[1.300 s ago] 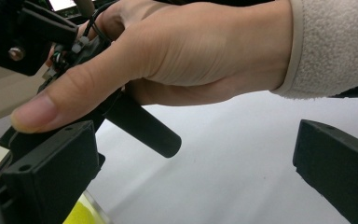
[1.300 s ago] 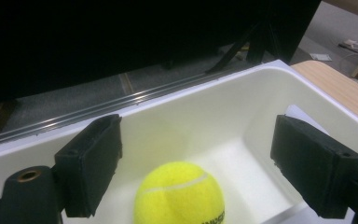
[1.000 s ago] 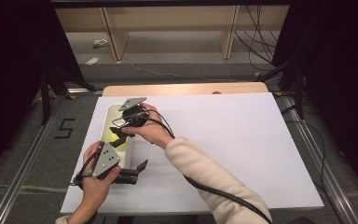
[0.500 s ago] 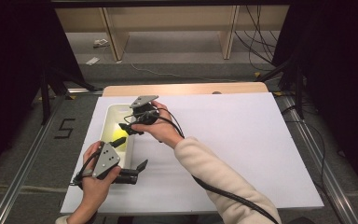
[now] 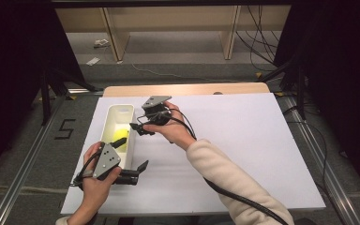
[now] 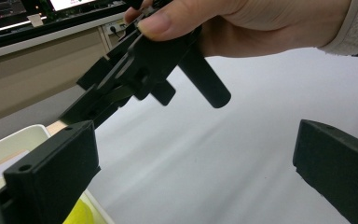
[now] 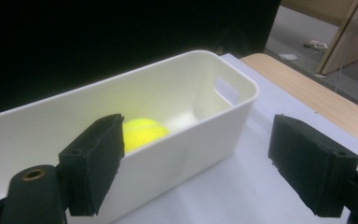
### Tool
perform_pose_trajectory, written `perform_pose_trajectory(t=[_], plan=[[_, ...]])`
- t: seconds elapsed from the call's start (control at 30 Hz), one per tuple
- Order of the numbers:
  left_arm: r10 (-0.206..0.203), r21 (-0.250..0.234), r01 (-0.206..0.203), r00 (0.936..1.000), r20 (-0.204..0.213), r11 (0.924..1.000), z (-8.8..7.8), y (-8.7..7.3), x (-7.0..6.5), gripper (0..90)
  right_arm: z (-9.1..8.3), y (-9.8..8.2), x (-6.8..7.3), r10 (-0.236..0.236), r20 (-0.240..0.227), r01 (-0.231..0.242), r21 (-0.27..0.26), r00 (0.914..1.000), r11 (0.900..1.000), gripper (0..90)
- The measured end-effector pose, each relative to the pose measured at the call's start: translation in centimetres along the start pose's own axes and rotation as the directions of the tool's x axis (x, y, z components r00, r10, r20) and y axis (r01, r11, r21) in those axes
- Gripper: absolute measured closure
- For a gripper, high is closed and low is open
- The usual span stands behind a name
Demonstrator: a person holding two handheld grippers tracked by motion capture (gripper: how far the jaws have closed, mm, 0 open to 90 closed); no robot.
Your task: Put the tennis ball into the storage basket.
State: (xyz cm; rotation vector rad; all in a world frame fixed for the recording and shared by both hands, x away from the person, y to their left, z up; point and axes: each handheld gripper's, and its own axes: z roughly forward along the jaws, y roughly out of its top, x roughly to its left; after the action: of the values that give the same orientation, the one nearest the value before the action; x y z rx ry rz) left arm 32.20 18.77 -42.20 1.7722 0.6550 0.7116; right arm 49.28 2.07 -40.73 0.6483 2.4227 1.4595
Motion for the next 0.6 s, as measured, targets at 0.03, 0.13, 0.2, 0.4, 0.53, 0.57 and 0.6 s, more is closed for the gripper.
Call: perform_pose_trajectory(t=[0.03, 0.13, 0.2, 0.4, 0.53, 0.57, 0.6], plan=[[0.000, 0.001, 0.000, 1.0000, 0.000, 1.0000, 0.0, 0.0, 0.0, 0.0, -0.3, -0.1, -0.1, 0.003, 0.002, -0.003, -0.001, 1.0000, 1.000, 18.9], [0.000, 0.000, 0.000, 1.0000, -0.001, 1.0000, 0.0, 0.0, 0.0, 0.0, -1.1, -0.4, -0.6, 0.006, 0.015, -0.006, -0.005, 0.9999, 1.000, 18.9], [-0.003, 0.001, 0.003, 1.0000, -0.001, 1.0000, 0.0, 0.0, 0.0, 0.0, -1.7, -0.6, -0.9, 0.010, 0.025, -0.010, -0.006, 0.9996, 1.000, 18.9], [-0.004, 0.001, 0.004, 1.0000, -0.002, 1.0000, 0.0, 0.0, 0.0, 0.0, -3.4, -1.3, -2.0, 0.021, 0.049, -0.021, -0.005, 0.9986, 1.000, 18.9], [-0.003, 0.002, 0.003, 1.0000, -0.002, 1.0000, 0.0, 0.0, 0.0, 0.0, -4.5, -1.7, -2.8, 0.029, 0.064, -0.028, -0.009, 0.9975, 1.000, 18.9], [0.001, 0.002, -0.001, 1.0000, -0.002, 1.0000, 0.0, 0.0, 0.0, 0.0, -4.8, -1.9, -2.9, 0.034, 0.069, -0.033, -0.012, 0.9970, 0.999, 19.0], [0.001, 0.002, -0.001, 1.0000, -0.002, 1.0000, 0.0, 0.0, 0.0, 0.0, -5.0, -2.0, -3.0, 0.038, 0.072, -0.037, -0.013, 0.9967, 0.999, 19.0]])
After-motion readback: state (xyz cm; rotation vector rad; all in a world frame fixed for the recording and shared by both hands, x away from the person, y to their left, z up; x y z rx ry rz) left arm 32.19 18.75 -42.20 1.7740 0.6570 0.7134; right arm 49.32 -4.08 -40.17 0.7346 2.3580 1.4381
